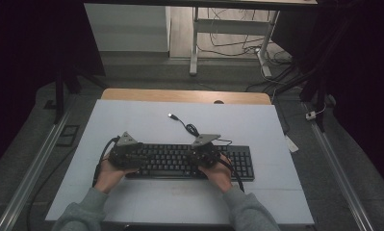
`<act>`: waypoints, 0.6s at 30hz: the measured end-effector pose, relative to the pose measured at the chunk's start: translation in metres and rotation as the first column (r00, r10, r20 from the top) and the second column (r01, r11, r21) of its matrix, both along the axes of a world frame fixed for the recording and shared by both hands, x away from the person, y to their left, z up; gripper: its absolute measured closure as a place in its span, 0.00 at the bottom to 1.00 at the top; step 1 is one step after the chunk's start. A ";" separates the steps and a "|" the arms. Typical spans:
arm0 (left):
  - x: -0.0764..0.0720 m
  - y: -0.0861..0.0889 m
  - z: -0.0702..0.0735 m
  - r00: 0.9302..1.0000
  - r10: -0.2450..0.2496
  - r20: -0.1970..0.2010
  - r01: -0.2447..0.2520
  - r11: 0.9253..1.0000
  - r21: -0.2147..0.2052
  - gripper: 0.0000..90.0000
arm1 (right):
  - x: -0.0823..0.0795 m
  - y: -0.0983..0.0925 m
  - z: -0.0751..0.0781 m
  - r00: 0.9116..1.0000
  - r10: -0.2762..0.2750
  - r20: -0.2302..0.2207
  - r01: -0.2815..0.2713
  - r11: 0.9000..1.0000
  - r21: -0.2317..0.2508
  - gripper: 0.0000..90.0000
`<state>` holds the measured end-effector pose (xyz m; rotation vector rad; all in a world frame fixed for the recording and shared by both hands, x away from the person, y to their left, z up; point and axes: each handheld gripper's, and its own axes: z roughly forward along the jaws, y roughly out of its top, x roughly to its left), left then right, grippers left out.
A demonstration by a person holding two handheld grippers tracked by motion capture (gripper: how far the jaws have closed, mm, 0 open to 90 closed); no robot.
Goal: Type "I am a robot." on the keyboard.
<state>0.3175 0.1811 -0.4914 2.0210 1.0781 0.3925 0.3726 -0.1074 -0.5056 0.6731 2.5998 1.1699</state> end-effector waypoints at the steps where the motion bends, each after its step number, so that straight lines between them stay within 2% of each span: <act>1: 0.000 0.001 0.000 1.000 0.005 0.007 -0.005 1.000 0.002 0.42 | 0.001 0.003 -0.001 1.000 0.001 0.001 -0.001 1.000 -0.006 1.00; 4: -0.001 0.002 0.001 1.000 0.020 0.019 -0.020 1.000 -0.006 0.42 | 0.002 0.009 -0.003 1.000 0.009 -0.002 -0.009 1.000 -0.012 1.00; 7: -0.001 0.004 0.001 1.000 0.022 0.016 -0.022 1.000 -0.007 0.42 | 0.002 0.013 -0.004 1.000 0.011 0.013 -0.011 0.999 -0.037 1.00; 18: -0.001 0.003 0.000 1.000 0.018 0.006 -0.018 1.000 -0.005 0.42 | 0.005 0.014 -0.006 1.000 -0.004 0.017 0.005 0.999 -0.045 1.00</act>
